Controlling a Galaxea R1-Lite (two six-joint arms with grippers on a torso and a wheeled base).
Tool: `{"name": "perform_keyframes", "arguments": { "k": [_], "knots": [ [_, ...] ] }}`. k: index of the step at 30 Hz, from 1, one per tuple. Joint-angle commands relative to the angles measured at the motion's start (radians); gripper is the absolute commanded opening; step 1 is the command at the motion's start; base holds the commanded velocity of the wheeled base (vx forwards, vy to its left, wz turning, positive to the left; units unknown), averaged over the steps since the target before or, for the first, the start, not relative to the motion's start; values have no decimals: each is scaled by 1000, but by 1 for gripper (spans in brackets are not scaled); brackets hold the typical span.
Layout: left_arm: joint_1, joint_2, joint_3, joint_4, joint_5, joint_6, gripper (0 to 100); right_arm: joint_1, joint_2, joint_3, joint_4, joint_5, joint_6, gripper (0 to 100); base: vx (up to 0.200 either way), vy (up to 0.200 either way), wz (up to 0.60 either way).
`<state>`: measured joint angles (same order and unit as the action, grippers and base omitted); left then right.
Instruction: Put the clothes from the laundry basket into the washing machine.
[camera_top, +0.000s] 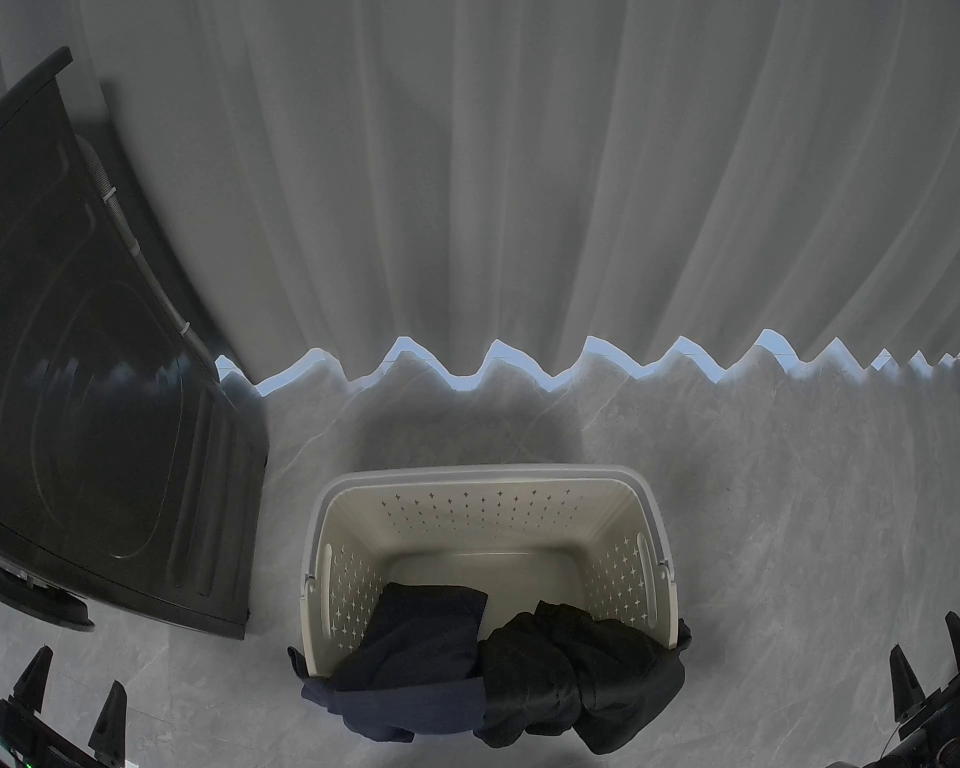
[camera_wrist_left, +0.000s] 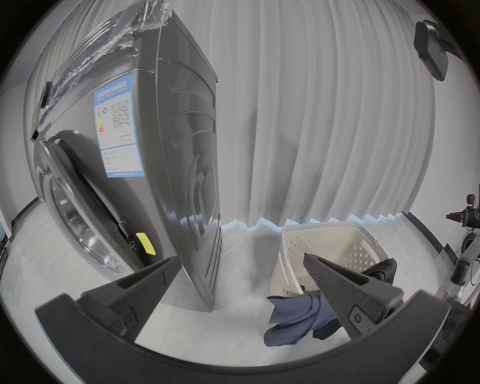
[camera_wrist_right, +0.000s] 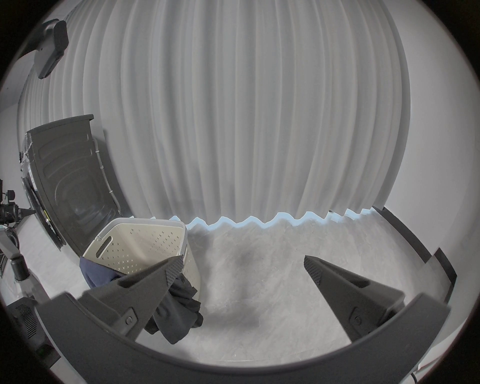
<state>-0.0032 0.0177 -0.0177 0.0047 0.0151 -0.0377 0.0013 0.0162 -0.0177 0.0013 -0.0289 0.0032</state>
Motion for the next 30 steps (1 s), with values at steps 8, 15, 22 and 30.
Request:
{"name": "perform_keyframes", "arguments": {
  "k": [8,15,22,30],
  "knots": [
    [0,-16,16,0,-1,-1,100,0,-16,16,0,0,0,100,150,0,0],
    [0,-16,16,0,0,-1,100,0,-16,16,0,0,0,100,143,0,0],
    [0,-16,16,0,0,-1,100,0,-16,16,0,0,0,100,29,0,0],
    [-1,-16,16,0,0,-1,100,0,-16,16,0,0,0,100,0,0,0]
  ]
}}
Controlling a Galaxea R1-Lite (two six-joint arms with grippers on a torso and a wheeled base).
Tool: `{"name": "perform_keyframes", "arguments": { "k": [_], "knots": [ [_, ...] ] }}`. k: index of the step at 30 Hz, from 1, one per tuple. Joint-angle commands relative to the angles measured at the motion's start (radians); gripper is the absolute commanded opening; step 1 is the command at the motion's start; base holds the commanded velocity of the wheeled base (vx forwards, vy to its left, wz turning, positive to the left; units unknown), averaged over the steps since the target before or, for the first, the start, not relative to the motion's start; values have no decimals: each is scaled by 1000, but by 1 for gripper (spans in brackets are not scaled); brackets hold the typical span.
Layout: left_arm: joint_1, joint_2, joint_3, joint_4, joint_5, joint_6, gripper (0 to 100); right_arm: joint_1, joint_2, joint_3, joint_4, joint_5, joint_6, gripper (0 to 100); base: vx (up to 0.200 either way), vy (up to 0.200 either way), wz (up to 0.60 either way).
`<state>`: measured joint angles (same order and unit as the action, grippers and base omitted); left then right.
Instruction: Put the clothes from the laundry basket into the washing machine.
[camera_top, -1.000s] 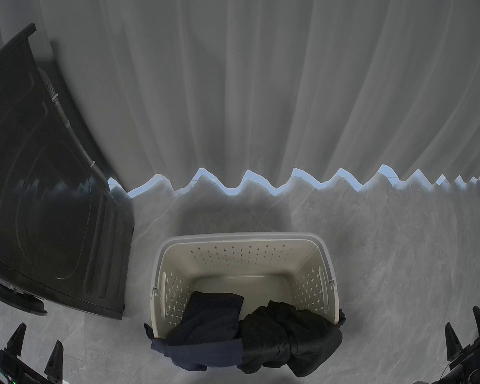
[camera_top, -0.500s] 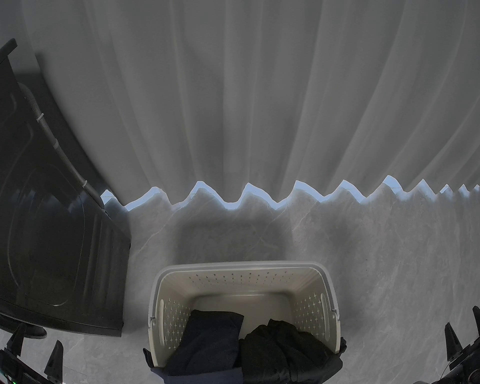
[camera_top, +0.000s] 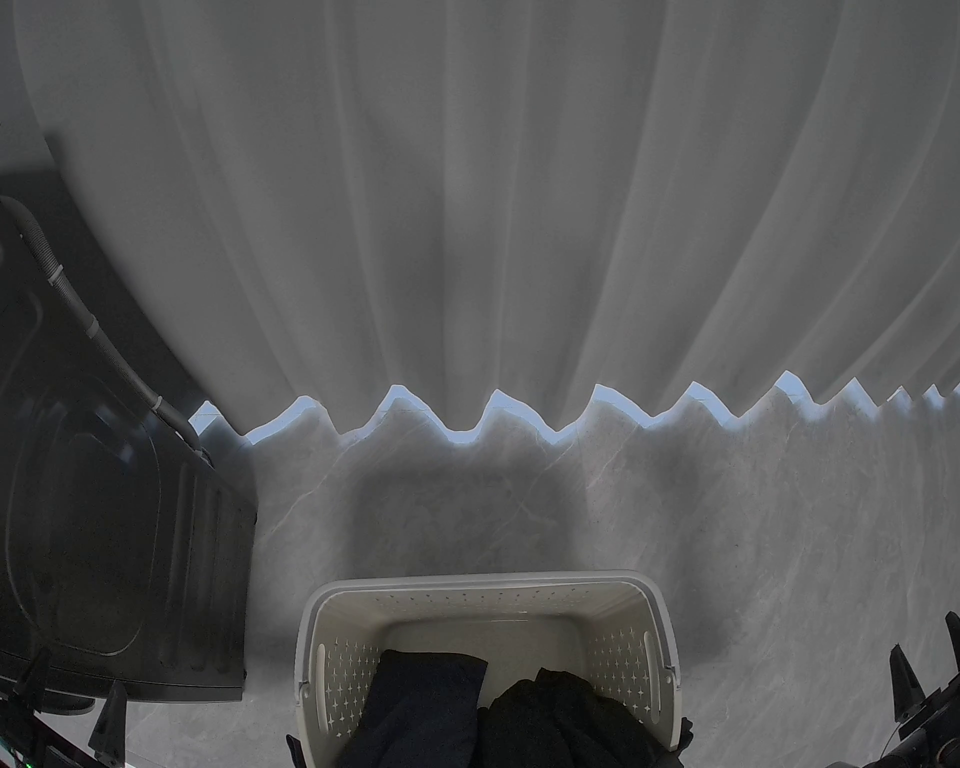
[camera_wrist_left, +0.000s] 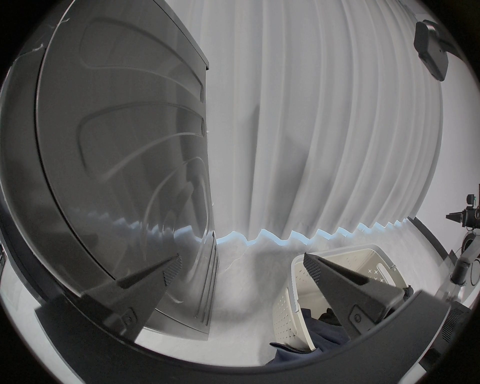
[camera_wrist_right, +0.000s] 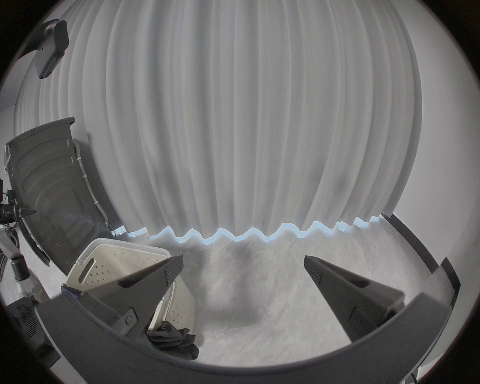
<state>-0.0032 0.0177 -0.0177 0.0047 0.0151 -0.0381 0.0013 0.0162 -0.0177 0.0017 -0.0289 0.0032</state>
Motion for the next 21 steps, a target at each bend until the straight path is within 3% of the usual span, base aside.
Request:
{"name": "perform_keyframes", "arguments": {
  "k": [1,21],
  "knots": [
    [-1,-16,16,0,0,0,100,0,-16,16,0,0,0,100,0,0,0],
    [-1,-16,16,0,0,0,100,0,-16,16,0,0,0,100,0,0,0]
  ]
}}
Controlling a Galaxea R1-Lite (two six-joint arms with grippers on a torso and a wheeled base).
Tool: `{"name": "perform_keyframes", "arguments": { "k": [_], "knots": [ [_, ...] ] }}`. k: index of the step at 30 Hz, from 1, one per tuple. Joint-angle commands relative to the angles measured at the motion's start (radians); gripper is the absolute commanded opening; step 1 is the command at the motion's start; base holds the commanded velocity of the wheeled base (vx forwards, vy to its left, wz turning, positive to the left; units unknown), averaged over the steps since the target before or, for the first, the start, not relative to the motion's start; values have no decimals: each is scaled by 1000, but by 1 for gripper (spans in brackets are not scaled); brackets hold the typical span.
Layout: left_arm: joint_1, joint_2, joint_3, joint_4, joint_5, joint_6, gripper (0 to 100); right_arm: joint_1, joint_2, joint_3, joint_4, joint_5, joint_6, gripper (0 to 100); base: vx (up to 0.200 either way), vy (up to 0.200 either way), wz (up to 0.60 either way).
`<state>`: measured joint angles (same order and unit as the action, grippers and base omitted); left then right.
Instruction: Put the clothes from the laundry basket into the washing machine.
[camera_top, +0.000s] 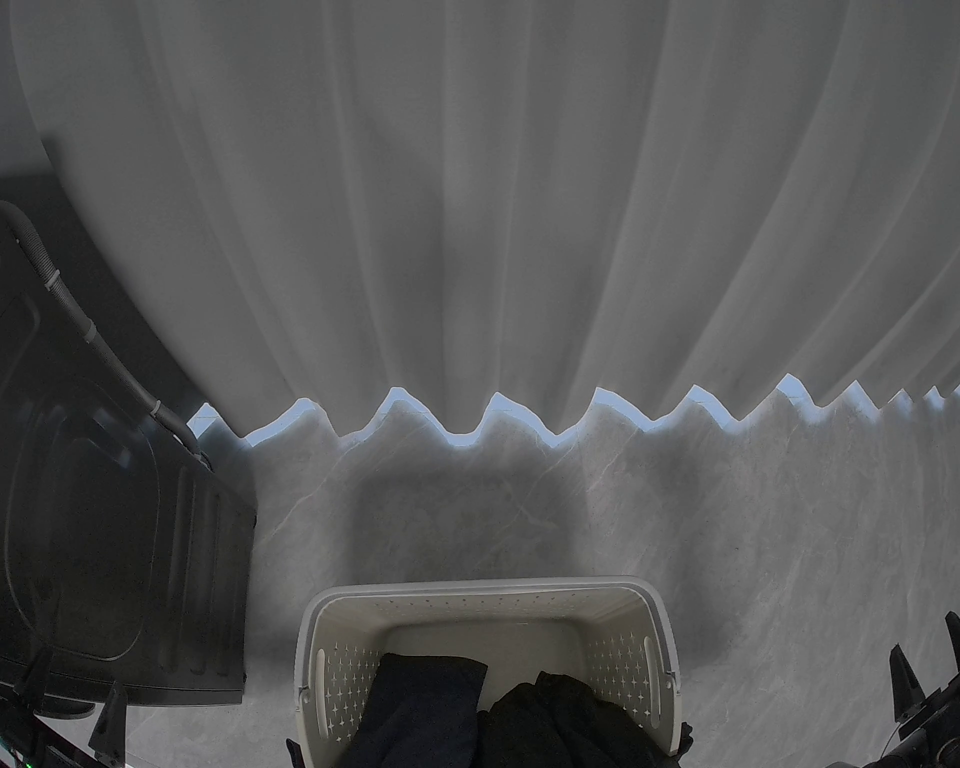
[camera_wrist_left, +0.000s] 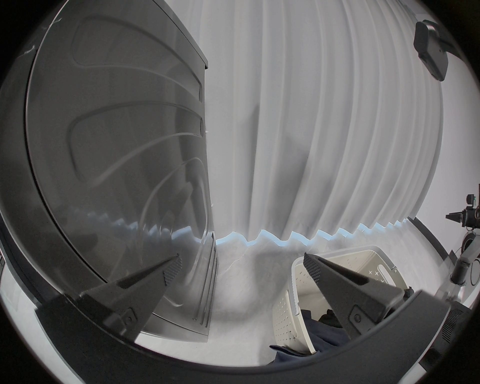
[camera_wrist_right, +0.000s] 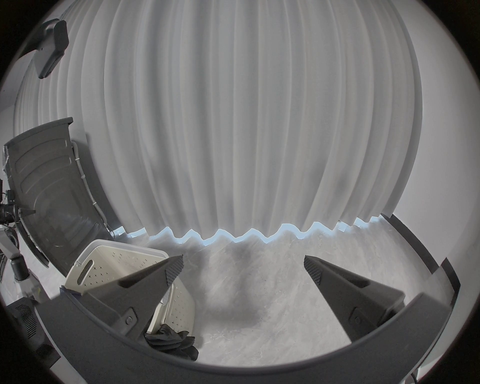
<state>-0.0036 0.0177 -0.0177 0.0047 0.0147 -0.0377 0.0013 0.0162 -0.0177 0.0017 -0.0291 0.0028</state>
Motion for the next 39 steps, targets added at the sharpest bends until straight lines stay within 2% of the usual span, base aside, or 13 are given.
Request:
{"name": "perform_keyframes", "arguments": {
  "k": [1,13,16,39],
  "knots": [
    [-1,-16,16,0,-1,-1,100,0,-16,16,0,0,0,100,0,0,0],
    [1,-16,16,0,1,-1,100,0,-16,16,0,0,0,100,0,0,0],
    [-1,-16,16,0,1,-1,100,0,-16,16,0,0,0,100,200,0,0],
    [-1,-16,16,0,1,-1,100,0,-16,16,0,0,0,100,0,0,0]
  ]
}}
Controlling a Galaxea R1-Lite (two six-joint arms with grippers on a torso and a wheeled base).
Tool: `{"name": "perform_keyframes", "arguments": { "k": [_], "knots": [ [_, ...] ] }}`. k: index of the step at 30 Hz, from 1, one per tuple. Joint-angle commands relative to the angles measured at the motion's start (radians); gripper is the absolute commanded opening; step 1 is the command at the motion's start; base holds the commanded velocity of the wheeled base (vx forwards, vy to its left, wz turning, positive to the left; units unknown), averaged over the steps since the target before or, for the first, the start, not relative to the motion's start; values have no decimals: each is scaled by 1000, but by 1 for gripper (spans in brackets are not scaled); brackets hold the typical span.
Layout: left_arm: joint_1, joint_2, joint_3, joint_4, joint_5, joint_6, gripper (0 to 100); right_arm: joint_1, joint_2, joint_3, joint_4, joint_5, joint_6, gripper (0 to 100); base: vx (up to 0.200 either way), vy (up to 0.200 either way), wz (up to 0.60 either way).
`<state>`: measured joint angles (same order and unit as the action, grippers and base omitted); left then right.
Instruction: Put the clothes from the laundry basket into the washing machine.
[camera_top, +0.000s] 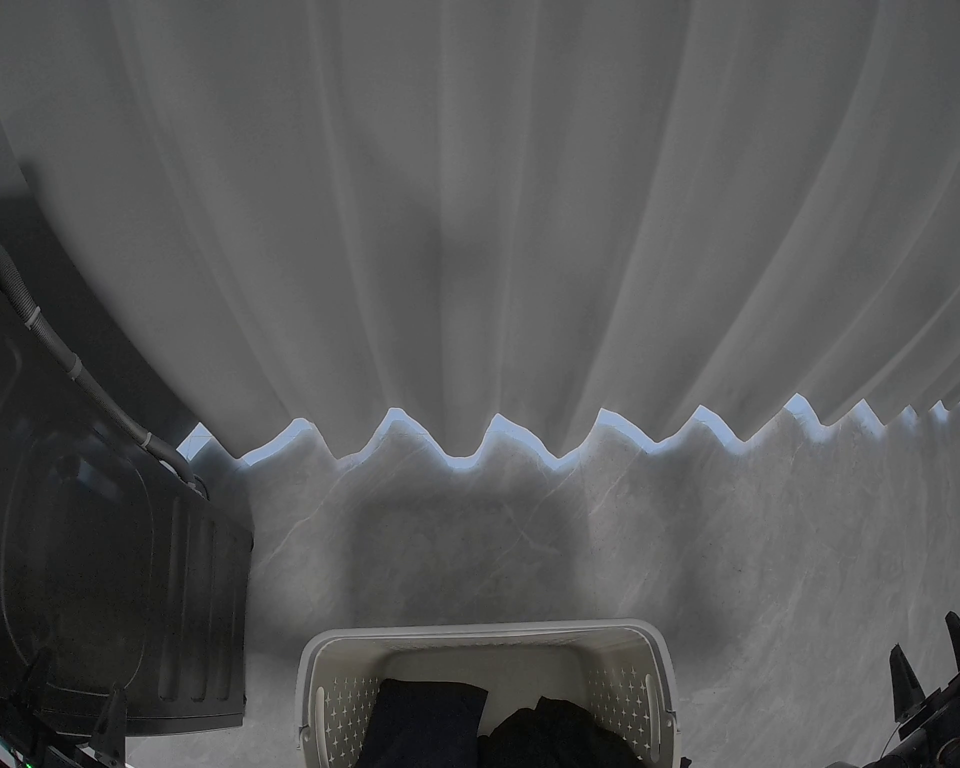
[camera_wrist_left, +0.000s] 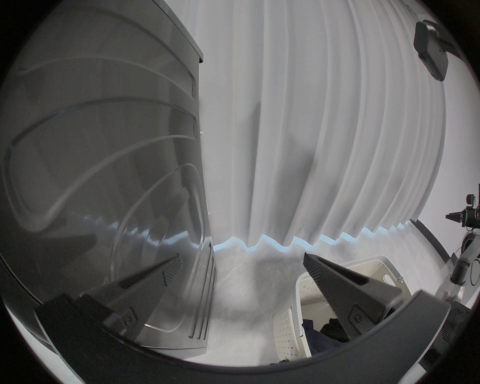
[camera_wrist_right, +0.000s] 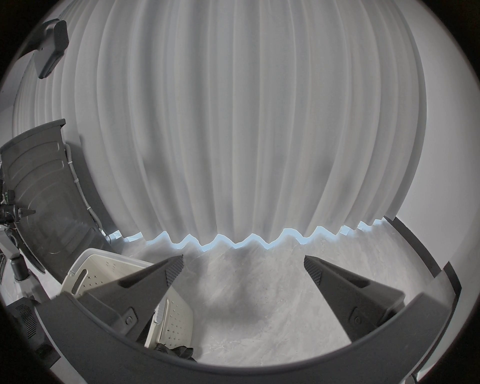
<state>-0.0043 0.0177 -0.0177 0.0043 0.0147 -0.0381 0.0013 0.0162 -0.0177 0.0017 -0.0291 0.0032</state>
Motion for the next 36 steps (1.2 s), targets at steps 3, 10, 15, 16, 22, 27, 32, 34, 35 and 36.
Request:
{"name": "perform_keyframes", "arguments": {
  "k": [3,10,15,16,22,27,32,34,35,36],
  "knots": [
    [0,-16,16,0,-1,0,100,0,-16,16,0,0,0,100,0,0,0],
    [0,-16,16,0,1,0,100,0,-16,16,0,0,0,100,0,0,0],
    [1,-16,16,0,1,0,100,0,-16,16,0,0,0,100,-80,0,0],
    [0,-16,16,0,-1,0,100,0,-16,16,0,0,0,100,-200,0,0],
    [0,-16,16,0,1,0,100,0,-16,16,0,0,0,100,-200,0,0],
    [0,-16,16,0,-1,0,100,0,-16,16,0,0,0,100,-200,0,0],
    [0,-16,16,0,1,0,100,0,-16,16,0,0,0,100,-200,0,0],
    [0,-16,16,0,1,0,100,0,-16,16,0,0,0,100,-200,0,0],
    [0,-16,16,0,1,0,100,0,-16,16,0,0,0,100,-200,0,0],
    [0,-16,16,0,-1,0,100,0,-16,16,0,0,0,100,-200,0,0]
  ]
}}
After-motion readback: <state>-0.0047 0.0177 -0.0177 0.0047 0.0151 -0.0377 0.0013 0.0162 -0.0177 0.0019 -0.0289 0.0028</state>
